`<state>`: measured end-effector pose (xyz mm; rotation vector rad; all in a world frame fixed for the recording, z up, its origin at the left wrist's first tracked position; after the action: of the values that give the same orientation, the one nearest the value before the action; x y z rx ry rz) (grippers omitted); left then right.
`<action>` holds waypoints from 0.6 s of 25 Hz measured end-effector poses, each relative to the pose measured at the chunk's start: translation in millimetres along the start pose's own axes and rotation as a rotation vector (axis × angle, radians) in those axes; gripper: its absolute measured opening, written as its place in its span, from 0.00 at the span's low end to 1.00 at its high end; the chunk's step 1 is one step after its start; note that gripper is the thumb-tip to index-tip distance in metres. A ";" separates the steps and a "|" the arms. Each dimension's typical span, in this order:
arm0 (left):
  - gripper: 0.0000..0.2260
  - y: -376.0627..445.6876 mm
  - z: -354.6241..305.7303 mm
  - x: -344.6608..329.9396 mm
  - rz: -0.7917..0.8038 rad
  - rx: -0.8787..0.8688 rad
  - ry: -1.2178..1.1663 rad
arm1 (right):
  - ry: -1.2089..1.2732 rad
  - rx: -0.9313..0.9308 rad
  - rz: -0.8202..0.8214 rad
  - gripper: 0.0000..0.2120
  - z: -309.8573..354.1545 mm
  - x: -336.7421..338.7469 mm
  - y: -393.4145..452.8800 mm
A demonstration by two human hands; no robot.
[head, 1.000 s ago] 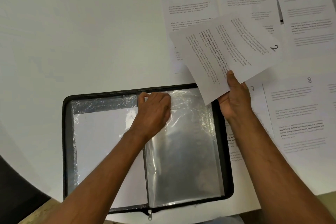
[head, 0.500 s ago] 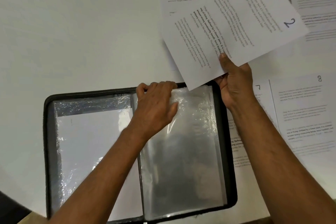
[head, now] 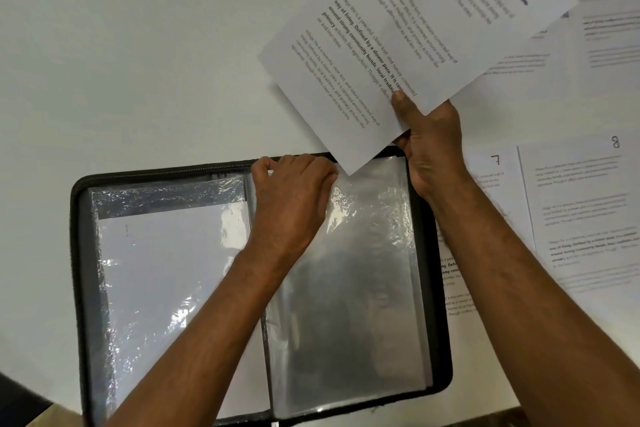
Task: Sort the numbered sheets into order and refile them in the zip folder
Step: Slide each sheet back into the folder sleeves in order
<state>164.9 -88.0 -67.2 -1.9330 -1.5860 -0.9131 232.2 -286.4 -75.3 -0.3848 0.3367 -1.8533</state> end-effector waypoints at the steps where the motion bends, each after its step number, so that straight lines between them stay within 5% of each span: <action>1: 0.07 -0.5 -0.3 0.3 -0.007 -0.002 0.000 | -0.031 0.013 0.011 0.19 -0.3 -0.5 -2.7; 15: 0.04 3.3 1.4 0.2 -0.014 0.038 -0.047 | -0.310 0.106 0.314 0.16 -3.0 13.2 0.1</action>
<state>168.4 -87.6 -67.8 -1.9325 -1.6342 -0.8421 227.1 -298.9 -76.7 -0.5079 0.0798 -1.4715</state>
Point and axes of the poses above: each hand's wrist, its own y-axis towards the middle knuckle, its own x-axis out of the back of the hand, z = x × y, the point moved 3 cm from there along y, towards the middle knuckle, and after that the axes turned 13 degrees about -y, right-handed, at the moved point
